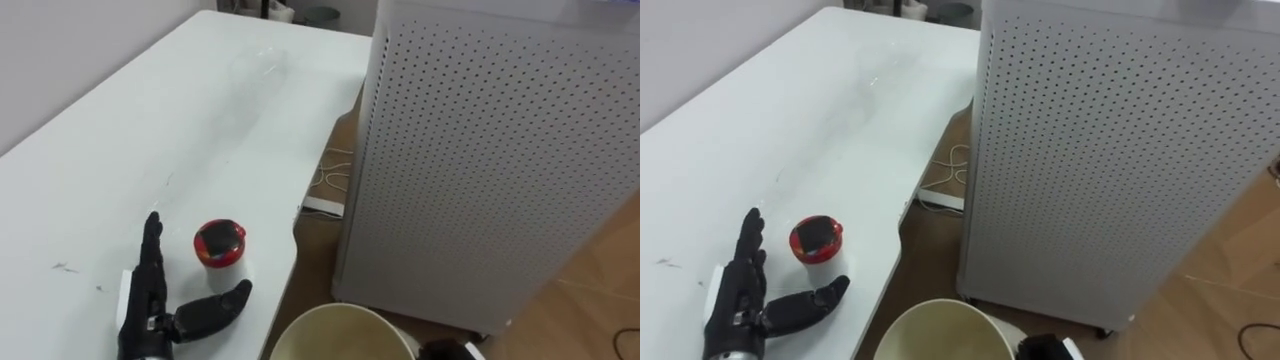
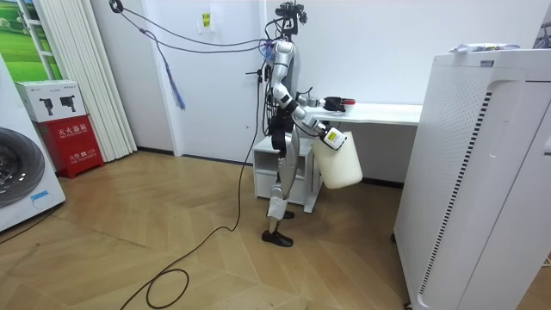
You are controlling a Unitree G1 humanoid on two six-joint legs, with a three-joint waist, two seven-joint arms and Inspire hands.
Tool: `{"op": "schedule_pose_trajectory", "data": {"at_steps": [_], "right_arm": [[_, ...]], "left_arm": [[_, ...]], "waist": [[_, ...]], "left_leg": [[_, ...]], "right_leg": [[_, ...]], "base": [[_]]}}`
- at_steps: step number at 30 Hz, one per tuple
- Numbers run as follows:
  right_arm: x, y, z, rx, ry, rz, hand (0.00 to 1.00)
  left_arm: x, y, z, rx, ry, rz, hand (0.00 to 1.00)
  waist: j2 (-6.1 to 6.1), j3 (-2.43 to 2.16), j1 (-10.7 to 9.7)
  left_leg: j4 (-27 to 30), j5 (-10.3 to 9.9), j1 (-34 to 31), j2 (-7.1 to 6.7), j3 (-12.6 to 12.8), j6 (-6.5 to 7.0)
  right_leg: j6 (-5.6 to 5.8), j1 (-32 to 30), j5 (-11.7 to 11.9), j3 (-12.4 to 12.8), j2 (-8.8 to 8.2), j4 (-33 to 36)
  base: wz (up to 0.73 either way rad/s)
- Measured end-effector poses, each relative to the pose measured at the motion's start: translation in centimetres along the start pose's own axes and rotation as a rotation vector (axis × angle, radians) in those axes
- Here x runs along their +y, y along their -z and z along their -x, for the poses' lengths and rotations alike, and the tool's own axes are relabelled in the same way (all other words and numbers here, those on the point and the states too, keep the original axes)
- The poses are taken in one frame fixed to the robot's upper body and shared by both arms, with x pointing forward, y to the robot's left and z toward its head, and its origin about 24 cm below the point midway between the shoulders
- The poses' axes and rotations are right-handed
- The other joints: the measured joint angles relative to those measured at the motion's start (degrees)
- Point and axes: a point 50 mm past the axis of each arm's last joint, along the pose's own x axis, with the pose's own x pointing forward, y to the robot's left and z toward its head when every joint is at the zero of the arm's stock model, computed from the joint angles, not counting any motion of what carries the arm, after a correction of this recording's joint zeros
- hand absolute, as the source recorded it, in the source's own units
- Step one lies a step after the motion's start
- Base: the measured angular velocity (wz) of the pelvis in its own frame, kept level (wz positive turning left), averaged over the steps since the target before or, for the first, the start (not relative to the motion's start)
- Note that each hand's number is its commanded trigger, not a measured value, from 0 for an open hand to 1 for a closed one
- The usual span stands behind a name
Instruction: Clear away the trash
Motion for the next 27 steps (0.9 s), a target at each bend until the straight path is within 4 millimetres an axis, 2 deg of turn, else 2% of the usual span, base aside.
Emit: {"op": "schedule_pose_trajectory", "data": {"at_steps": [10, 17, 23, 27], "right_arm": [[0.4, 0.6, 0.4, 0.021, -0.016, 0.002, 1.0], [0.6, 0.6, 0.4, 0.019, -0.014, 0.003, 1.0], [1.1, 0.5, 0.3, 0.016, -0.019, -0.003, 1.0], [1.1, 0.5, 0.3, 0.016, -0.019, 0.005, 1.0]], "left_arm": [[0.2, 0.3, -0.2, 0.028, -0.025, 0.027, 0.0], [0.1, 0.3, -0.2, 0.028, -0.023, 0.026, 0.0], [0.1, 0.3, -0.2, 0.029, -0.023, 0.026, 0.0], [0.0, 0.3, -0.2, 0.028, -0.015, 0.027, 0.0]], "waist": [[-0.02, -0.02, -0.3], [0.38, -0.06, -0.6], [1.05, -0.08, -1.7], [1.06, -0.09, -2.3]], "left_leg": [[-0.5, 0.0, 1.1, 0.03, 0.5, -0.01], [-0.6, 0.0, 1.3, 0.03, 0.5, -0.01], [-0.7, 0.0, 1.4, 0.03, 0.6, -0.01], [-0.7, 0.0, 1.4, 0.04, 0.7, 0.0]], "right_leg": [[-0.09, 0.5, 0.1, -0.1, 0.04, 0.1], [-0.09, 0.6, 0.1, -0.2, 0.04, 0.0], [-0.09, 0.6, 0.1, -0.1, 0.04, 0.0], [-0.09, 0.5, 0.1, 0.0, 0.04, 0.1]], "base": [[-0.03], [0.0], [0.0], [0.0]]}}
